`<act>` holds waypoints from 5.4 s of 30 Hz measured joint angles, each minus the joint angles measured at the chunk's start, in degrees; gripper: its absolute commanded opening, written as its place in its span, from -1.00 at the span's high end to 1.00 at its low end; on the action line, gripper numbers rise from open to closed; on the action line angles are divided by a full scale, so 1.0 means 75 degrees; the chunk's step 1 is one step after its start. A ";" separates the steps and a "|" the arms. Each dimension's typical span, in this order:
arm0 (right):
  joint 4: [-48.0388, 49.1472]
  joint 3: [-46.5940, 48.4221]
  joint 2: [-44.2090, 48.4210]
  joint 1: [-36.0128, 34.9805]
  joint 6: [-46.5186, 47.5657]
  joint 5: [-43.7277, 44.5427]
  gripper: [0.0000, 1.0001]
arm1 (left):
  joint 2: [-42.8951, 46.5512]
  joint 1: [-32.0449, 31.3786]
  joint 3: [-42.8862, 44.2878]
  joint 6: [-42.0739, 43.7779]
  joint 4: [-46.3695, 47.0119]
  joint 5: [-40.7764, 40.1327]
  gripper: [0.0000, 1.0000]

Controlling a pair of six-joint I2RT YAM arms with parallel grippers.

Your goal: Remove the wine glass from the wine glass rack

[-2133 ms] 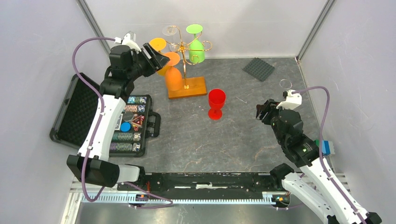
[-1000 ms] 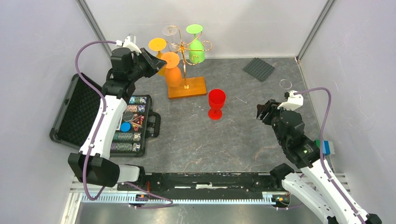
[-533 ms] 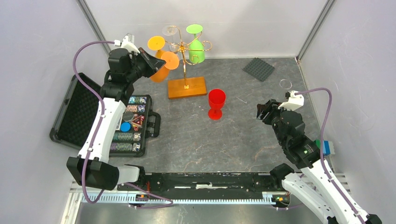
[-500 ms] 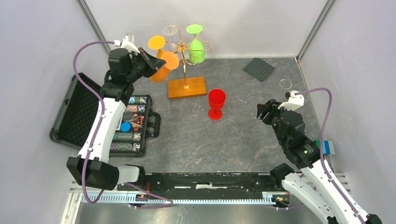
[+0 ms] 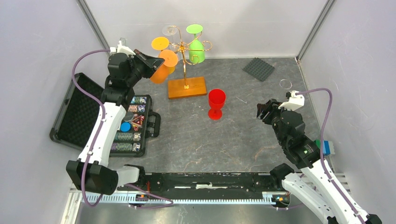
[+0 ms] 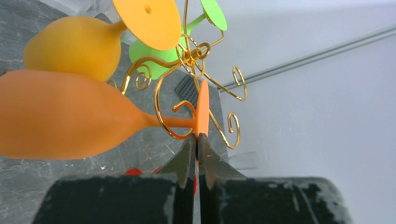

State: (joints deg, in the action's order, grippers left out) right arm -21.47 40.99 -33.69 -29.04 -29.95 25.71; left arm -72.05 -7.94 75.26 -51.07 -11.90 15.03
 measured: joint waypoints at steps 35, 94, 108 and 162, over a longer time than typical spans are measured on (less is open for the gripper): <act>0.0003 0.0000 0.0050 0.0000 -0.0026 0.0000 -0.28 | -0.0408 0.0000 -0.0839 -0.1906 0.2209 -0.0312 0.96; 0.9908 -0.2154 -0.2154 -0.0921 -0.3975 -0.5581 -0.96 | 0.2637 -0.2384 -0.2471 -0.4878 0.3789 0.2148 0.95; 1.0637 -0.2317 -0.1941 -0.0982 -0.4456 -0.4960 -0.76 | 0.2098 -0.3156 -0.2401 -0.5377 0.4943 0.1842 0.96; -0.0796 0.3165 -0.2777 -0.1055 0.2873 0.0495 1.00 | 0.2538 -0.3136 -0.1335 0.2652 -0.1664 -0.2040 -1.00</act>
State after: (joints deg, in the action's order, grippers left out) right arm -27.44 64.73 -54.52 -36.95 -8.40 29.43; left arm -53.01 -31.46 65.25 -31.18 -24.38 -0.27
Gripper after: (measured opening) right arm 0.021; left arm 0.994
